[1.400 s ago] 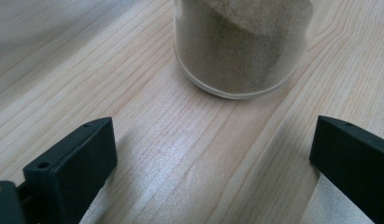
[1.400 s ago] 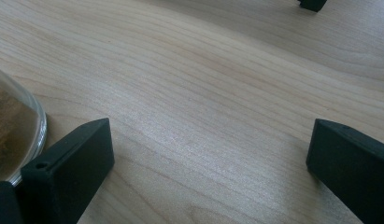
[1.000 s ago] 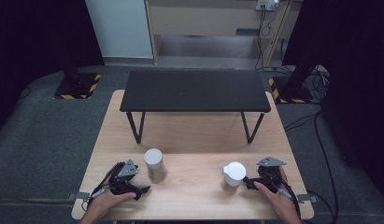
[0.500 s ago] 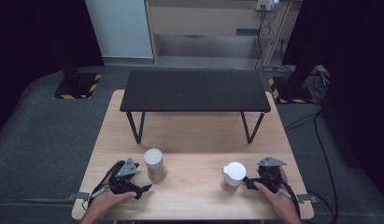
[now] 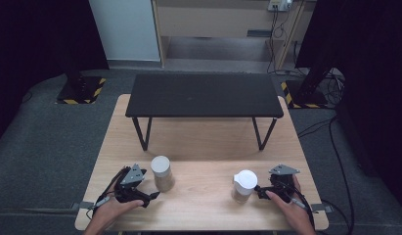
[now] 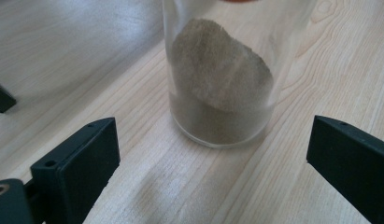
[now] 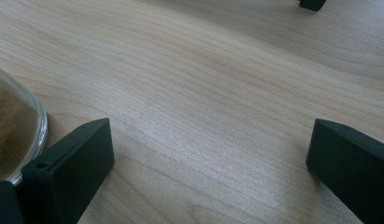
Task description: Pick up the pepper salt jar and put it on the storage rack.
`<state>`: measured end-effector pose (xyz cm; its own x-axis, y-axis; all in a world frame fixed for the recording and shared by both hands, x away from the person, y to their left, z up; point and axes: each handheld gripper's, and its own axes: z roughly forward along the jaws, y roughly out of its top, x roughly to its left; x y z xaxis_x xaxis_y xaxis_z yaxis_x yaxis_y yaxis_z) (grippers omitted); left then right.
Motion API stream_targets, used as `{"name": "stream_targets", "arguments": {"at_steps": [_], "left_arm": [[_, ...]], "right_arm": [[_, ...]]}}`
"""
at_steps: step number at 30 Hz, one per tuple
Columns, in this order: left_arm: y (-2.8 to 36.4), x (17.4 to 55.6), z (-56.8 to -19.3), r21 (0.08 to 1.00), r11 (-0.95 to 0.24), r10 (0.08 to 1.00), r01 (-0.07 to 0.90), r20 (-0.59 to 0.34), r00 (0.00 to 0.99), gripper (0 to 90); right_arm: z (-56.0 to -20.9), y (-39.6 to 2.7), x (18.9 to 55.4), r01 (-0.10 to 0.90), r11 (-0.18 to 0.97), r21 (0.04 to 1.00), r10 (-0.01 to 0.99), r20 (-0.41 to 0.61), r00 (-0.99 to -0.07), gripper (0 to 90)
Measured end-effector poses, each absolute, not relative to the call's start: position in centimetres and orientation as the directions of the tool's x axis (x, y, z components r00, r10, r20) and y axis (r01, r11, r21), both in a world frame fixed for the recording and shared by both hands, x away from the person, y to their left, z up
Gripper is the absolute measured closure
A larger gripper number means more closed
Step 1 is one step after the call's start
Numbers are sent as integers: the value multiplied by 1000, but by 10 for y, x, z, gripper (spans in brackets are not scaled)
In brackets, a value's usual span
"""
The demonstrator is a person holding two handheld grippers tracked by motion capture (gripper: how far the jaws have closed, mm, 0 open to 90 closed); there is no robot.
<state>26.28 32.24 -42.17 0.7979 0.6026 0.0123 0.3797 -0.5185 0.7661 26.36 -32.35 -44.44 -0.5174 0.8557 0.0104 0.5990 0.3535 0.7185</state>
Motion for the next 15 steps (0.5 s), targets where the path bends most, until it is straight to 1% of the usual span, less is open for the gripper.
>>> {"name": "stream_targets", "arguments": {"at_steps": [15], "left_arm": [[321,263,-419,794,-491,602,359,11,799,16]], "right_arm": [[-444,-323,263,599,353,718,856,10,-517,16]]}}
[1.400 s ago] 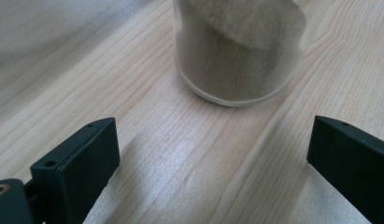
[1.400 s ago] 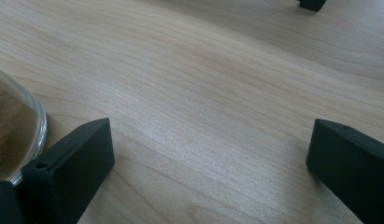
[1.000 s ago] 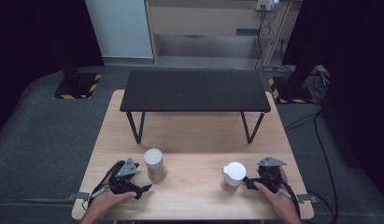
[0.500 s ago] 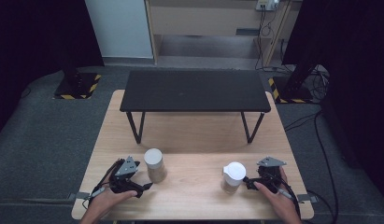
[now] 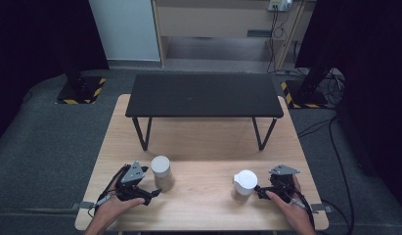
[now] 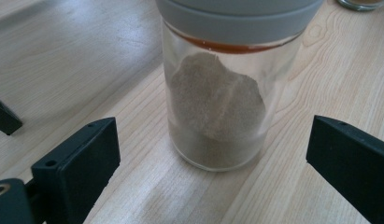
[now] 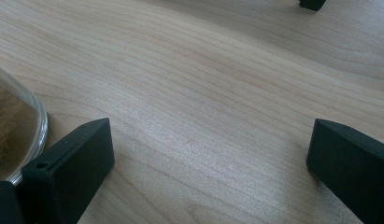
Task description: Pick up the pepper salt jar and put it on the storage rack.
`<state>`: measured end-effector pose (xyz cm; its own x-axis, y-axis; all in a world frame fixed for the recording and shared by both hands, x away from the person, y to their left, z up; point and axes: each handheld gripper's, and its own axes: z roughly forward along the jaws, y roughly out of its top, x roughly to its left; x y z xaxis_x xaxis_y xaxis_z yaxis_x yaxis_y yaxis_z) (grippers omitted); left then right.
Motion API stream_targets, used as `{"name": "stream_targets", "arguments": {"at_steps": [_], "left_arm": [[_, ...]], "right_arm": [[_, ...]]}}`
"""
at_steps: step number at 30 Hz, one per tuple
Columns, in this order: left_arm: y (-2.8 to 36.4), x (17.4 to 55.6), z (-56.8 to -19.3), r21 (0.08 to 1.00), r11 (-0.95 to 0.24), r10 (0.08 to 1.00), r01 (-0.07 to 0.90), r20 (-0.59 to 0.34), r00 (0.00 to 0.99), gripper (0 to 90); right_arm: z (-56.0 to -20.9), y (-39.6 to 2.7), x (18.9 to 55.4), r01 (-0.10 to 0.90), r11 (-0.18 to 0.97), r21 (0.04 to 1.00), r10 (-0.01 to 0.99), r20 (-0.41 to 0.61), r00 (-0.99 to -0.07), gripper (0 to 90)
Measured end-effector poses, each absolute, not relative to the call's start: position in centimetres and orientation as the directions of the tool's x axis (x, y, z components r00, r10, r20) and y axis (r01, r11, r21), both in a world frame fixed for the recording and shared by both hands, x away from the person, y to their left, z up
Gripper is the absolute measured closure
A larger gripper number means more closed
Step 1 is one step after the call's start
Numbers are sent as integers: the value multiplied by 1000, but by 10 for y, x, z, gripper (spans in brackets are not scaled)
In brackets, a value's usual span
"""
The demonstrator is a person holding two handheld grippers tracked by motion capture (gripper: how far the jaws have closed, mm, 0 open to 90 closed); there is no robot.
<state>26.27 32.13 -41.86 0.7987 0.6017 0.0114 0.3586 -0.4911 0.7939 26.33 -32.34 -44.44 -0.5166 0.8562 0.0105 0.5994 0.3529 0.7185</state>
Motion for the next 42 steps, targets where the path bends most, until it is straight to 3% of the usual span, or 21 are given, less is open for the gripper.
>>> {"name": "stream_targets", "arguments": {"at_steps": [42], "left_arm": [[311,267,-419,859,-401,600,317,-15,800,23]], "right_arm": [[-445,-324,262,597,356,719,855,8,-519,15]]}}
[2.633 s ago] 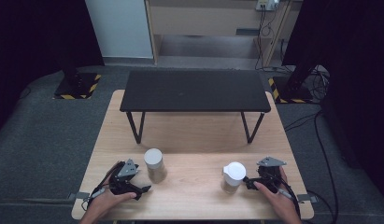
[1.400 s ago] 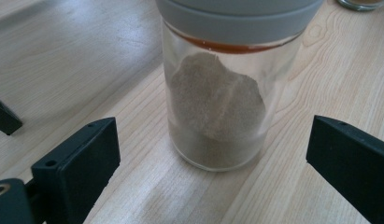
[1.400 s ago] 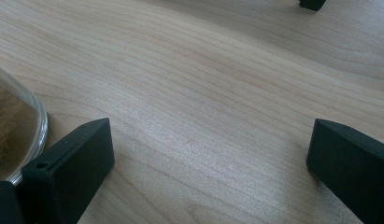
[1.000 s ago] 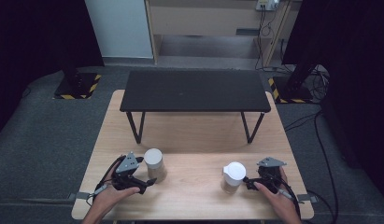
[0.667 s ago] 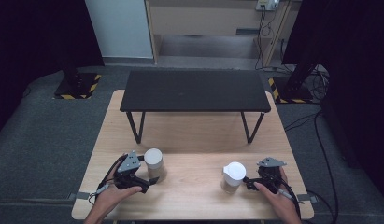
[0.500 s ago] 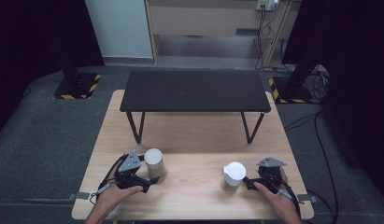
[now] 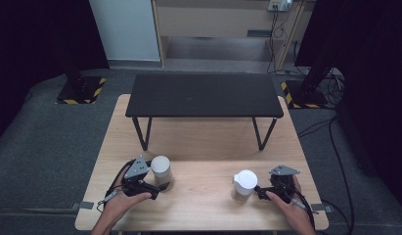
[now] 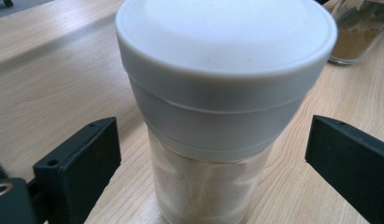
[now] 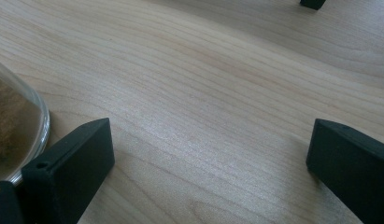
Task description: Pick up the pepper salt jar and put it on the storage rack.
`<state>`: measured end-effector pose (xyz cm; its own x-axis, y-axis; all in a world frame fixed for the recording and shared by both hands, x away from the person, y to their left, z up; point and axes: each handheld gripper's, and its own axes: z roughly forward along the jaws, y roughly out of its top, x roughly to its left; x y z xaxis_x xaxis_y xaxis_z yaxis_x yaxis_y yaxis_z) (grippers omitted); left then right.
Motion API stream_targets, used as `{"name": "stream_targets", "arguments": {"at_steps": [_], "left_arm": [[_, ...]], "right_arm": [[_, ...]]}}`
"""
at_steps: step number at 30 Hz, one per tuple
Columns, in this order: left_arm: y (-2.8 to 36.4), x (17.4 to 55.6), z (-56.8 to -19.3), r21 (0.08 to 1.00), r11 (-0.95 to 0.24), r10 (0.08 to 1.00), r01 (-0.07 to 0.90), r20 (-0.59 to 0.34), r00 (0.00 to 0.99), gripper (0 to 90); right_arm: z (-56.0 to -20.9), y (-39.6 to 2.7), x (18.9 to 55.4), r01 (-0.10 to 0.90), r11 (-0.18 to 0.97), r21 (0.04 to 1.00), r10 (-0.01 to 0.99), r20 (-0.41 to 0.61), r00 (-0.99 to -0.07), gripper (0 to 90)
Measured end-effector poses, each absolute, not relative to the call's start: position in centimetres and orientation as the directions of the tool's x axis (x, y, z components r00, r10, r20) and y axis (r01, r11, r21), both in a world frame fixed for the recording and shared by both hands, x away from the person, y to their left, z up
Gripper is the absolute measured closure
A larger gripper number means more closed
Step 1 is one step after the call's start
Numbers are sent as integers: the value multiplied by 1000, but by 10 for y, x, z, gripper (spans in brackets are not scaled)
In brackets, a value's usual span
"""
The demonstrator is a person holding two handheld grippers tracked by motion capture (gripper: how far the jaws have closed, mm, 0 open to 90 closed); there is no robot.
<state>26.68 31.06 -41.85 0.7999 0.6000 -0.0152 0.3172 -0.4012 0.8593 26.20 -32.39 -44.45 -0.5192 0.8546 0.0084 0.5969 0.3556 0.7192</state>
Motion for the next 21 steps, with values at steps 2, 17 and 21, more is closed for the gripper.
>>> {"name": "stream_targets", "arguments": {"at_steps": [2,17,21], "left_arm": [[311,267,-420,863,-396,597,314,-18,802,25],[311,268,-425,885,-354,598,303,-35,801,65],[311,267,-425,892,-342,597,295,-37,801,85]], "right_arm": [[-445,-324,262,597,355,719,855,8,-519,15],[-445,-324,262,597,356,719,855,8,-519,15],[-445,-324,262,597,355,719,855,9,-519,16]]}}
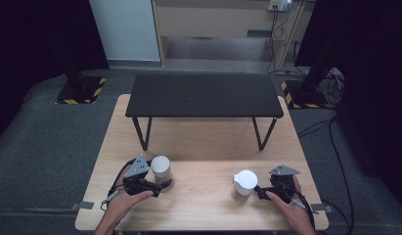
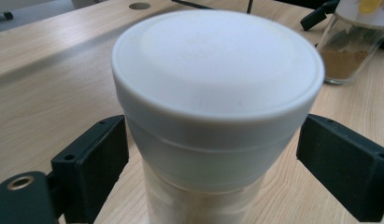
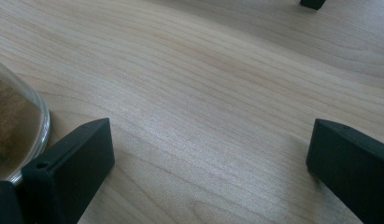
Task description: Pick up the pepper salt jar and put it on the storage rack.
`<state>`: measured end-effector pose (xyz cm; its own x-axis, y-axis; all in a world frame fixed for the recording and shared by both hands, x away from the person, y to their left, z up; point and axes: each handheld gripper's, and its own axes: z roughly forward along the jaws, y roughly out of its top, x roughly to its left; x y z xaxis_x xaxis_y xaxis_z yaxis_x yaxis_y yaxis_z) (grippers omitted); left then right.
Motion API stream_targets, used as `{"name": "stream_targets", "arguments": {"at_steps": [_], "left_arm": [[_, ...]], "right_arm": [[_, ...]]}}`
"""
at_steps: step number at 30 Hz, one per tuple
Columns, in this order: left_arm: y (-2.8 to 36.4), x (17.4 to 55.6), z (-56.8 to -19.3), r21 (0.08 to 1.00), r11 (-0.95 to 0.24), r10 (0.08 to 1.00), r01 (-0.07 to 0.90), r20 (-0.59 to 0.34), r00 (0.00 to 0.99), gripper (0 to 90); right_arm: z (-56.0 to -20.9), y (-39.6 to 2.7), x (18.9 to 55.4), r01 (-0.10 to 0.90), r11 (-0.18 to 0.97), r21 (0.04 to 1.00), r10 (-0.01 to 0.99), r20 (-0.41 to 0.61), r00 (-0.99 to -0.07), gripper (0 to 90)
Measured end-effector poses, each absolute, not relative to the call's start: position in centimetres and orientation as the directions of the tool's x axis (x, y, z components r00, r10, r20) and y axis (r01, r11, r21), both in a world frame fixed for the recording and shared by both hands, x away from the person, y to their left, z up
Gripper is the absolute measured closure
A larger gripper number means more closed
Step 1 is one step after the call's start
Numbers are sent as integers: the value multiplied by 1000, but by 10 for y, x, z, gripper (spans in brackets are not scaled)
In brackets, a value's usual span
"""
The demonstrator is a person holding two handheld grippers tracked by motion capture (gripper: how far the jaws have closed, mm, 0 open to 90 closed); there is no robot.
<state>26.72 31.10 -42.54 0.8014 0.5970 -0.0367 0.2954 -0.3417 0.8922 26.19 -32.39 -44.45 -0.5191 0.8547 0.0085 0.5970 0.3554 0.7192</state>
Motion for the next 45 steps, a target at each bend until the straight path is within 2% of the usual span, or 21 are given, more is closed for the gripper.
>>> {"name": "stream_targets", "arguments": {"at_steps": [11,18,27,45], "left_arm": [[313,264,-428,909,-304,617,286,-41,786,197],[312,264,-427,911,-300,619,284,-42,785,324],[311,263,-427,912,-308,614,271,-27,789,329],[332,262,-409,932,-299,541,203,-10,841,330]], "right_arm": [[-445,-324,262,597,355,719,855,9,-519,15],[-445,-324,262,597,356,719,855,9,-519,15],[-445,-324,262,597,356,719,855,9,-519,15],[-445,-324,262,597,355,719,855,9,-519,15]]}}
